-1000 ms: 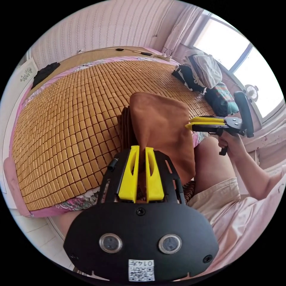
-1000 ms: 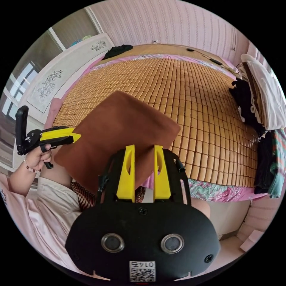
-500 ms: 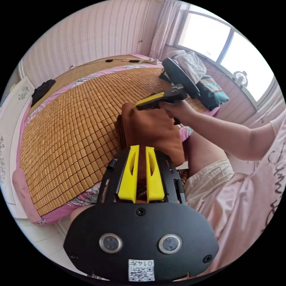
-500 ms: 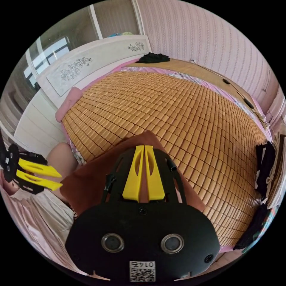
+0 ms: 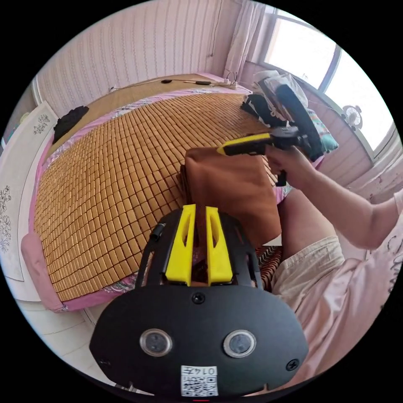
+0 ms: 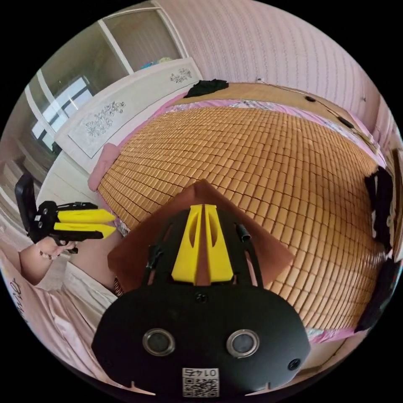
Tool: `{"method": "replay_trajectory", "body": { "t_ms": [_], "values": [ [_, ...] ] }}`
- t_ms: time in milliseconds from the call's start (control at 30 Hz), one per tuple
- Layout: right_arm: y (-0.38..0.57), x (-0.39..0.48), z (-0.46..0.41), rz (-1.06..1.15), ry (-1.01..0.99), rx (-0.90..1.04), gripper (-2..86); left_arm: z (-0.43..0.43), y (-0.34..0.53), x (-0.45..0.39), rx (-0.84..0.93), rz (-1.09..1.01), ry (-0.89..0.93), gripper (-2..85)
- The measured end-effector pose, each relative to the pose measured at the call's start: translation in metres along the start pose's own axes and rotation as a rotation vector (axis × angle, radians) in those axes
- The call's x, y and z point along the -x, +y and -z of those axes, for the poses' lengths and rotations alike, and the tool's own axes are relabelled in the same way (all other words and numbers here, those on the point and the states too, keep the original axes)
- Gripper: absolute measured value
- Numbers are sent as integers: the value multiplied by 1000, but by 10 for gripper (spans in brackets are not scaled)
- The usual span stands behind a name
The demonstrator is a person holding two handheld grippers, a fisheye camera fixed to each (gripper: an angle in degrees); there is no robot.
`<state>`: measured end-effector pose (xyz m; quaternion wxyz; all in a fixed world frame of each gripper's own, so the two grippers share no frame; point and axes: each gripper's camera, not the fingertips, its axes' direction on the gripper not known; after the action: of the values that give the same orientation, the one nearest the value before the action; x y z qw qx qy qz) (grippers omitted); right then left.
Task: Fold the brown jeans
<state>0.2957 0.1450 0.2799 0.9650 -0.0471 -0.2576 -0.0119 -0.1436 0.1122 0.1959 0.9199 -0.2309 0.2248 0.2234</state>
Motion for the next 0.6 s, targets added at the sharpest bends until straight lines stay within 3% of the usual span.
{"method": "replay_trajectory", "body": {
  "t_ms": [167,267,333,600],
  "values": [
    [59,-65,10,-294,-58,32,153,-66,-20,26,176,43,89,170],
    [68,-71,-12,-284,-75,124,171,-95,-21,38,234,76,69,195],
    [68,-68,-30,-259,-102,165,179,-107,-18,50,256,122,154,203],
    [76,-74,-48,-256,-221,92,163,-124,-11,67,313,111,228,189]
  ]
}}
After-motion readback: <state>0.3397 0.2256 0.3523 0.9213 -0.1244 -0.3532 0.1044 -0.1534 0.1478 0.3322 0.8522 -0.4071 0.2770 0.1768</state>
